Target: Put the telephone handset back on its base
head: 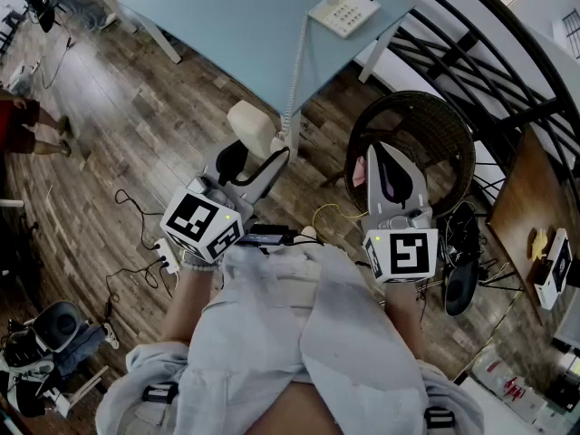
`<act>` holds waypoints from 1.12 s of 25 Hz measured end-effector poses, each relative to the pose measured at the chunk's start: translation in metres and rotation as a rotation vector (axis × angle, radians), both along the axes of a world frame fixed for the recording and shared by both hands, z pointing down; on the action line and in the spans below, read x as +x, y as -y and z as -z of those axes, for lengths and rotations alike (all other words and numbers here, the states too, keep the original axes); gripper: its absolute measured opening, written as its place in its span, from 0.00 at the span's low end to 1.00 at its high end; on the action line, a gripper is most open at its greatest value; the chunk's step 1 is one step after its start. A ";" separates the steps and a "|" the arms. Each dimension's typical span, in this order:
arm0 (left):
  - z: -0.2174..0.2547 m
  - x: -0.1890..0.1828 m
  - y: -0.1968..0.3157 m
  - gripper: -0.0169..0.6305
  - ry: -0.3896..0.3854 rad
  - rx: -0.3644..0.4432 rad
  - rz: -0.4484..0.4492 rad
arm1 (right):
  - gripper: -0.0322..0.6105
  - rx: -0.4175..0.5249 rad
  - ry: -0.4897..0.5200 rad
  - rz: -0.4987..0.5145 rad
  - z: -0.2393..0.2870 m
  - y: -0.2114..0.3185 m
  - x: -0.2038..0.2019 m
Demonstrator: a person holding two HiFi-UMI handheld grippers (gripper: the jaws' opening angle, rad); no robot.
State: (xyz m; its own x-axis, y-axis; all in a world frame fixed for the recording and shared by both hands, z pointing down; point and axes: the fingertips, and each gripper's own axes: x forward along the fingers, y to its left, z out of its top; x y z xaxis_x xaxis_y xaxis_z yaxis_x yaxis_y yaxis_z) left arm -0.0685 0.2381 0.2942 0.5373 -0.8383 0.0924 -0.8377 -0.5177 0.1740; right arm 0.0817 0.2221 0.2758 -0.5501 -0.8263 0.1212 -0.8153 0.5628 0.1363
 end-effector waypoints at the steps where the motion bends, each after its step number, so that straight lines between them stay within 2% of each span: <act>1: 0.000 0.000 0.000 0.35 0.002 0.001 0.003 | 0.06 -0.001 -0.014 0.006 0.001 -0.001 -0.001; 16: -0.003 -0.004 0.001 0.35 0.009 0.001 0.003 | 0.06 -0.016 -0.048 0.018 -0.003 -0.002 -0.008; 21: 0.000 -0.015 0.001 0.35 -0.002 0.009 0.001 | 0.06 -0.015 -0.012 -0.004 0.003 -0.004 -0.013; 28: 0.000 -0.027 -0.003 0.35 0.000 0.026 -0.023 | 0.06 0.004 -0.026 -0.036 0.003 -0.011 -0.024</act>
